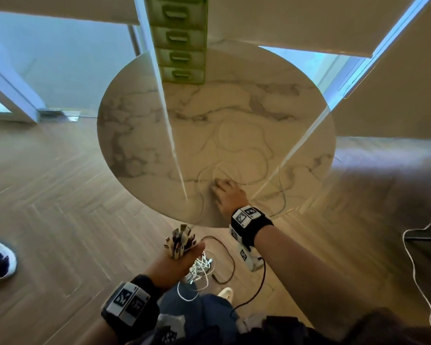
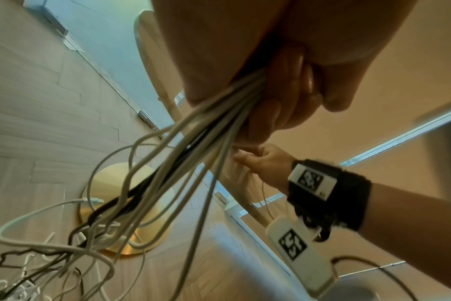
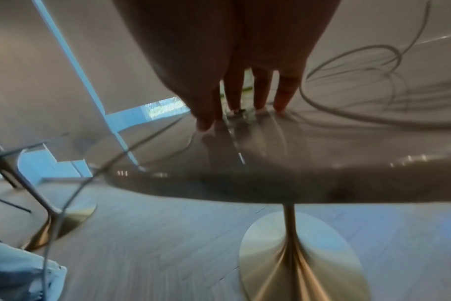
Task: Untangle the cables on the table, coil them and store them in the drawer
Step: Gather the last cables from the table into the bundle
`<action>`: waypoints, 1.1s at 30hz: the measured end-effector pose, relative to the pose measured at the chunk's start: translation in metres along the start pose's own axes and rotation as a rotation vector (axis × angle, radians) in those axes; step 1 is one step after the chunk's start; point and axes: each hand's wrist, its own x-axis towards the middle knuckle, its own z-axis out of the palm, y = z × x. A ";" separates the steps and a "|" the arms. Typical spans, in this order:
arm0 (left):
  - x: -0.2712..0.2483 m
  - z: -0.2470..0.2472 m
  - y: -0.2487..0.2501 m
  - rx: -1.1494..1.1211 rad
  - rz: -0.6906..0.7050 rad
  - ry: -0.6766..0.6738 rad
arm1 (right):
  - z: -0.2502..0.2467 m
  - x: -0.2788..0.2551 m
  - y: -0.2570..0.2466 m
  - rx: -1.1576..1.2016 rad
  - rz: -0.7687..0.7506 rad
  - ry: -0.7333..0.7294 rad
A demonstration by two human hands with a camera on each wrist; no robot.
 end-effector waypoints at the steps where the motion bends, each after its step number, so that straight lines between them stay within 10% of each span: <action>1: 0.003 -0.005 0.000 -0.001 -0.002 0.006 | 0.002 0.000 0.001 0.025 -0.016 0.039; 7: 0.024 -0.033 -0.002 -0.014 -0.058 0.000 | 0.017 -0.018 0.011 0.137 -0.049 0.194; 19: 0.055 -0.024 0.032 0.156 0.149 -0.240 | -0.059 -0.136 -0.047 0.268 -0.186 -0.251; 28: 0.028 0.010 0.033 -0.036 0.063 -0.450 | -0.077 -0.164 -0.038 0.999 0.078 0.171; 33: 0.017 0.016 0.030 -0.073 0.077 -0.417 | -0.068 -0.155 0.001 0.534 0.242 0.450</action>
